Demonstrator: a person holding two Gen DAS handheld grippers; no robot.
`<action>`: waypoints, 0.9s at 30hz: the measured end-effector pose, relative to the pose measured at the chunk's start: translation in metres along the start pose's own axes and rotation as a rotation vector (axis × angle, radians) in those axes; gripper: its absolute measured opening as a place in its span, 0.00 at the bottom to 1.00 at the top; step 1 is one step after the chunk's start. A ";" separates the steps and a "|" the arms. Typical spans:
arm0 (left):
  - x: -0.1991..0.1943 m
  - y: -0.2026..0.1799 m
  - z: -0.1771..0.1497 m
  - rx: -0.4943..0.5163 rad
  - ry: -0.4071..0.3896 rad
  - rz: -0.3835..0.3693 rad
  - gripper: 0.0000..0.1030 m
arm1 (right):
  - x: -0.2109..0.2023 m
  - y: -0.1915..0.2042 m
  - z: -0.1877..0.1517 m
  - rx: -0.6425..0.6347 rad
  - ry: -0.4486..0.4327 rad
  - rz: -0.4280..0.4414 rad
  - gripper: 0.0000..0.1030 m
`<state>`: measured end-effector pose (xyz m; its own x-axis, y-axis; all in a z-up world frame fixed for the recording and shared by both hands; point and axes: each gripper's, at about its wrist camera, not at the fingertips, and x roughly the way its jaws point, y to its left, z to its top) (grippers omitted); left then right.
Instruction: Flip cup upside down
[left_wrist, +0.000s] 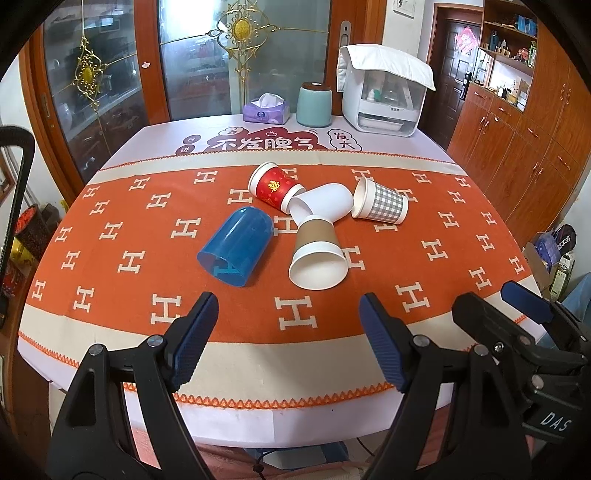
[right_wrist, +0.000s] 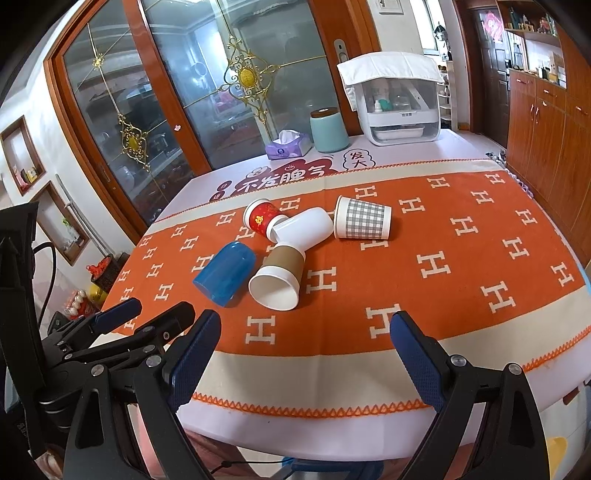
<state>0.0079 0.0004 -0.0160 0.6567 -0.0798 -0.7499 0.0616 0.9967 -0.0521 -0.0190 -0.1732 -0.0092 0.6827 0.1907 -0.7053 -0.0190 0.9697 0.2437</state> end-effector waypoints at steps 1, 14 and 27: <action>0.000 0.000 0.000 0.000 0.000 -0.001 0.74 | 0.000 0.000 0.000 0.002 0.001 0.002 0.91; 0.005 0.001 -0.002 0.007 0.012 0.003 0.74 | 0.007 -0.001 -0.002 0.009 0.012 0.001 0.91; 0.044 -0.003 0.032 0.036 0.105 -0.038 0.75 | 0.043 -0.014 0.029 0.036 0.052 -0.016 0.91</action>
<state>0.0607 -0.0064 -0.0281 0.5711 -0.1143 -0.8129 0.1136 0.9917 -0.0596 0.0314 -0.1836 -0.0234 0.6440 0.1835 -0.7427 0.0184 0.9668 0.2549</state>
